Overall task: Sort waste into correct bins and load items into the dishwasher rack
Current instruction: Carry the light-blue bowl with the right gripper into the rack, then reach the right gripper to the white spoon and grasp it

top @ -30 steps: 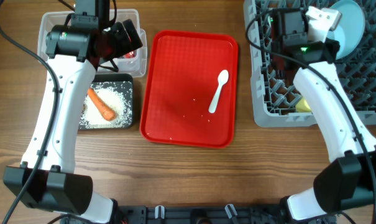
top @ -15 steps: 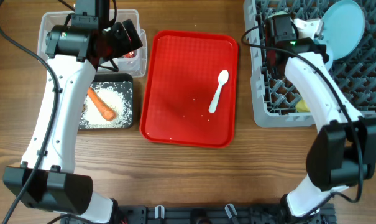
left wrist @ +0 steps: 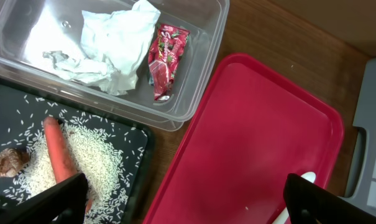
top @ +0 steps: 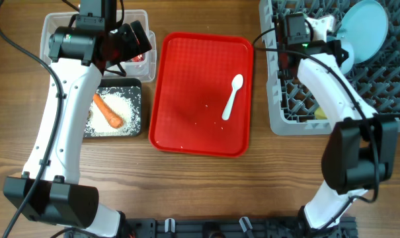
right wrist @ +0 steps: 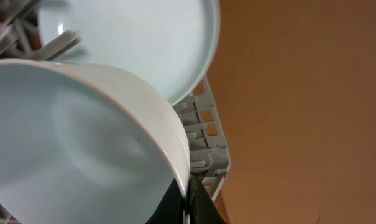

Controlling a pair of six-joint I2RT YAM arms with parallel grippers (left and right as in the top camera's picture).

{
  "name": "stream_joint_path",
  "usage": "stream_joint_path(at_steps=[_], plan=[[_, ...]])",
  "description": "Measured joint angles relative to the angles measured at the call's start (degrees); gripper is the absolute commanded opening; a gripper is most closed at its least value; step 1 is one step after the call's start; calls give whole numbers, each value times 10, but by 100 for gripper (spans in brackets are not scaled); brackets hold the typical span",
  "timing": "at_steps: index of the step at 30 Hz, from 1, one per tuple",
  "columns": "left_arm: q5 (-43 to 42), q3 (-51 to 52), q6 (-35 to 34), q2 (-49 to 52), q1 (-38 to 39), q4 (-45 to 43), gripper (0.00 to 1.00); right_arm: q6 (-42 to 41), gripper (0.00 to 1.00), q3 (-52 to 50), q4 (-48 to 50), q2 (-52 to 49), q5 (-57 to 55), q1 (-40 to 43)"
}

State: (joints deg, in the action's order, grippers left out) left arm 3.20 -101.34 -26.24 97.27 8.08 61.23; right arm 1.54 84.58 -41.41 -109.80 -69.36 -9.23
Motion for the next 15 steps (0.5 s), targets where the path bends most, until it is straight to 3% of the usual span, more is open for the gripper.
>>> stream_joint_path(at_steps=[6, 7, 9, 10, 15], plan=[[0, 0, 0, 0, 0, 0, 100, 44, 7, 0, 4, -24, -17, -19], [0, 0, 0, 0, 0, 0, 100, 46, 13, 0, 4, -26, -21, -19], [0, 0, 0, 0, 0, 0, 100, 54, 48, 0, 2, -28, -22, -20], [0, 0, 0, 0, 0, 0, 100, 57, 55, 0, -1, -29, -20, -21], [0, 0, 0, 0, 0, 0, 100, 84, 72, 0, -15, -37, -5, -46]])
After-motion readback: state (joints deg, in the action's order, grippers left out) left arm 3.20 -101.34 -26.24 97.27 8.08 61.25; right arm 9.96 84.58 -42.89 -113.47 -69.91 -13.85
